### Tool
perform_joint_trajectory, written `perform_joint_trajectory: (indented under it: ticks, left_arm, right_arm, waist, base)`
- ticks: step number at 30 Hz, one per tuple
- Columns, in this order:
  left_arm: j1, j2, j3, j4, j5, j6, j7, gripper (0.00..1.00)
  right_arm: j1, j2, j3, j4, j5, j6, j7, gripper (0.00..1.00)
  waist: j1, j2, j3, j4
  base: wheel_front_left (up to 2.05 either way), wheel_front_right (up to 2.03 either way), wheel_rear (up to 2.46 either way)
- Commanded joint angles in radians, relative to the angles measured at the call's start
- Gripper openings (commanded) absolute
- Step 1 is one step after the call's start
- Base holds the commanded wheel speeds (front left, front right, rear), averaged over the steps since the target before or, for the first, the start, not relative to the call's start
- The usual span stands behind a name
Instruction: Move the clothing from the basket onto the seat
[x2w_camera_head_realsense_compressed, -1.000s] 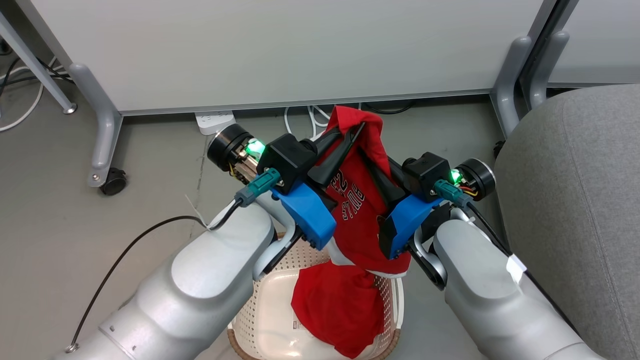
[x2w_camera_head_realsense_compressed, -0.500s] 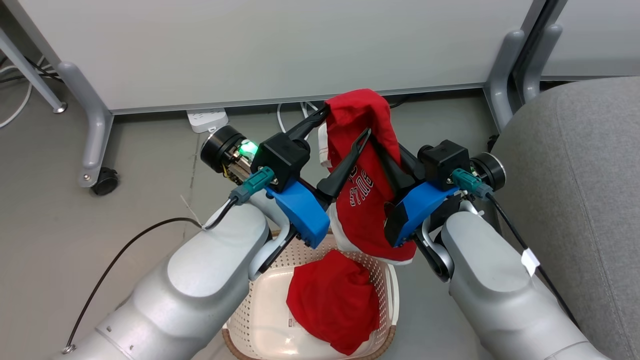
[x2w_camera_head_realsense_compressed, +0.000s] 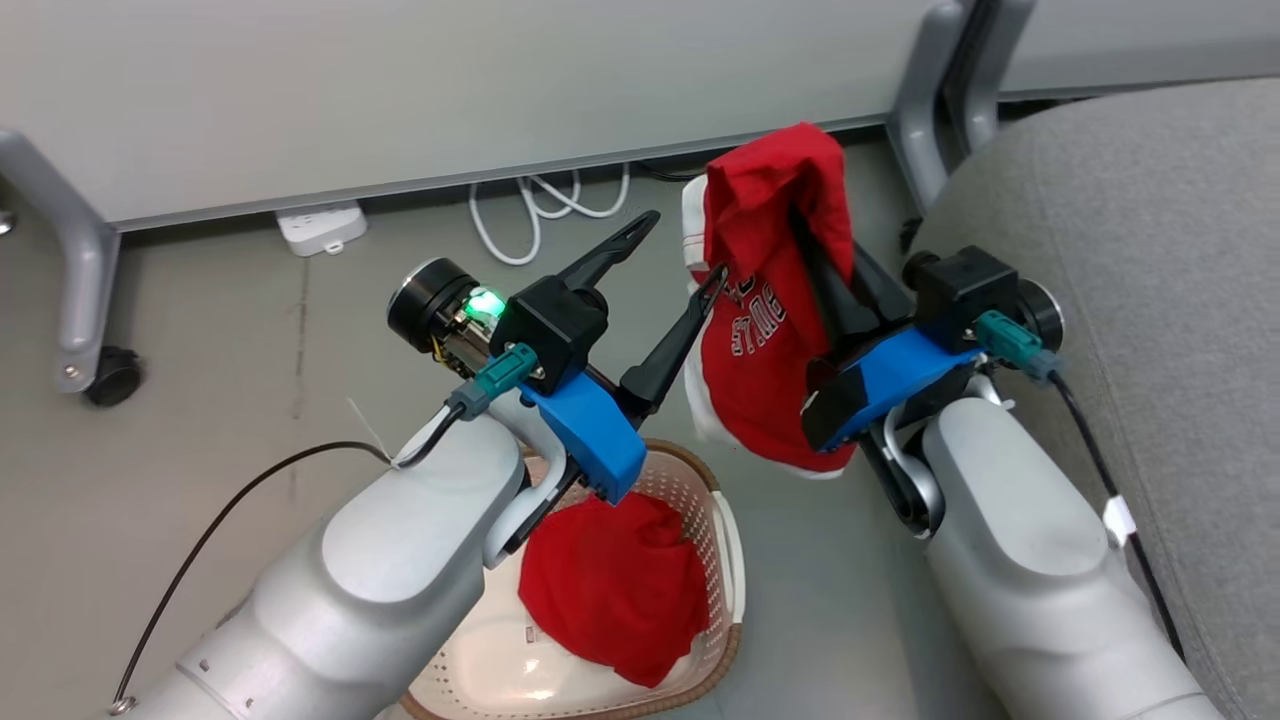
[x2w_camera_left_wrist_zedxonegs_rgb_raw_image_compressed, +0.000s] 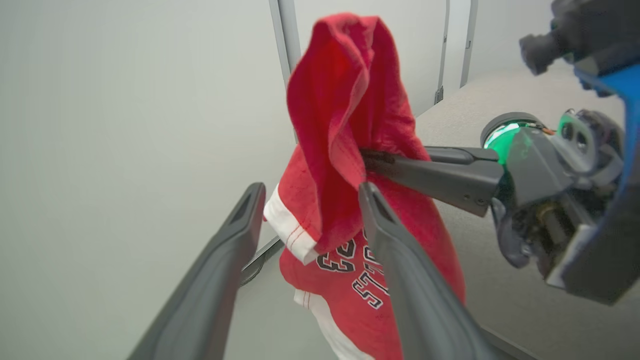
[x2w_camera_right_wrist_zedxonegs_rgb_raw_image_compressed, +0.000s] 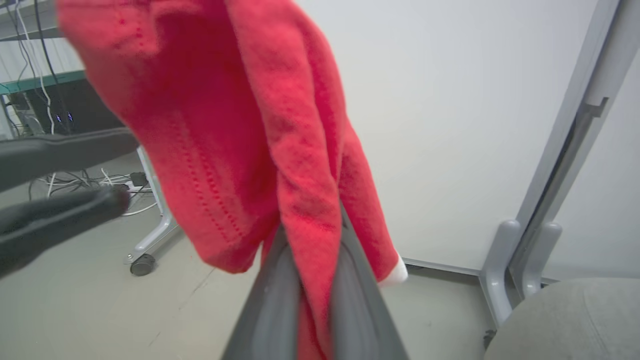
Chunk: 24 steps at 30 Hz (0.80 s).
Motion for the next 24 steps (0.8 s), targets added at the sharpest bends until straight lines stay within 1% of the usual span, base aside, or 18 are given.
perform_joint_trajectory:
  ticks: [1, 15, 24]
  left_arm:
    - [0.009, 0.005, -0.001, -0.004, 0.004, -0.001, -0.005, 1.0]
    - [-0.011, 0.02, -0.031, -0.046, 0.021, 0.001, 0.019, 1.0]
    - [-0.01, 0.019, -0.056, -0.066, 0.026, -0.001, 0.034, 1.0]
  right_arm:
    - [0.017, -0.001, -0.014, -0.015, -0.002, -0.001, 0.0, 0.0]
    - [0.083, 0.0, -0.202, -0.18, -0.026, -0.001, 0.0, 0.0]
    - [0.162, 0.0, -0.313, -0.275, -0.052, -0.001, 0.0, 0.0]
  waist:
    - [0.0, -0.0001, 0.014, -0.027]
    - [0.0, -0.0001, 0.081, -0.204]
    - [0.0, -0.0001, 0.108, -0.288]
  base:
    - [0.0, 0.0, 0.0]
    - [0.0, 0.0, 0.0]
    - [0.0, 0.0, 0.0]
